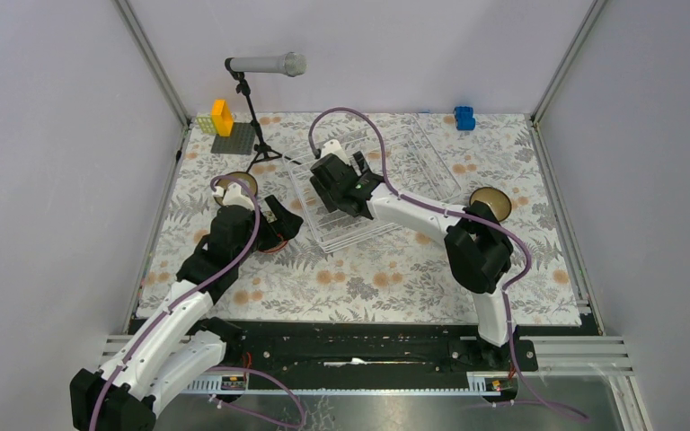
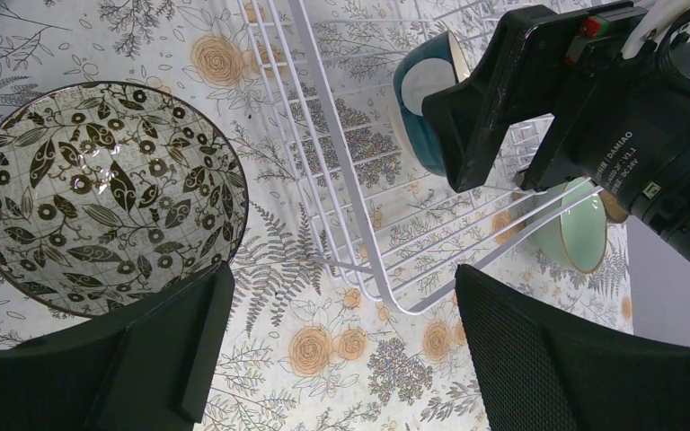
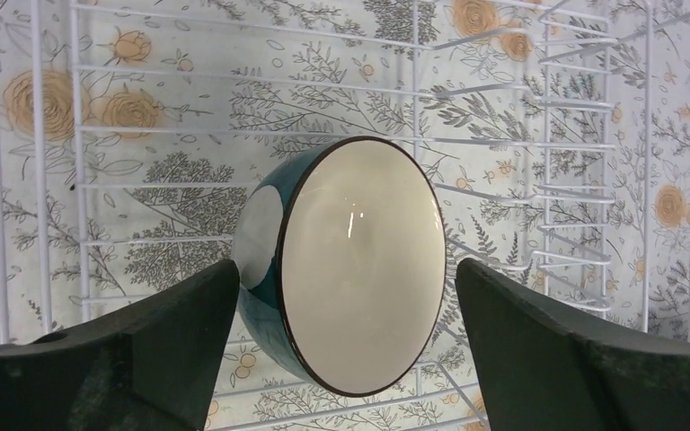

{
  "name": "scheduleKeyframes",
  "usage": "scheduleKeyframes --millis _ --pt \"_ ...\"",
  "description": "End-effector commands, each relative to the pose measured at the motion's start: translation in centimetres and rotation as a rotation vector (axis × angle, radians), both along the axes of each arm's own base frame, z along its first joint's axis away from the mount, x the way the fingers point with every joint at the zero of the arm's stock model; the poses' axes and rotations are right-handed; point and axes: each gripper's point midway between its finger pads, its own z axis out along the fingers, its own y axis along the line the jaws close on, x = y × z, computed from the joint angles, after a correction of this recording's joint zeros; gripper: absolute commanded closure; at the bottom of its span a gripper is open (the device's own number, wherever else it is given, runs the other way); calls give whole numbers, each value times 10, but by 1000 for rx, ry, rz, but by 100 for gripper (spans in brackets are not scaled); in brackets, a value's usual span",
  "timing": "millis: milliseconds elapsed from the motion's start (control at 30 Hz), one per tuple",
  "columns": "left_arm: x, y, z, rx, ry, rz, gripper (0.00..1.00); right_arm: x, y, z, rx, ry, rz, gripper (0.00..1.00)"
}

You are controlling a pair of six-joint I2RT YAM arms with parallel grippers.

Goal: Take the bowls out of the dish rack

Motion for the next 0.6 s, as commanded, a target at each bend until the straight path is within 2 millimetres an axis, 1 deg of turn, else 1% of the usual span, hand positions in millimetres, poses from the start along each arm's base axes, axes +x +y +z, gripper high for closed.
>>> scheduleKeyframes --millis 0,100,333,567 --pt "7 1 30 -9 -85 5 1 -4 14 28 92 -19 33 6" --pt "6 3 31 -2 -90 8 1 -8 14 23 89 4 47 15" --pt "5 4 35 4 -100 10 1 -21 12 6 82 66 74 31" --pt "5 5 36 12 -99 11 1 -32 15 -7 87 121 125 45"
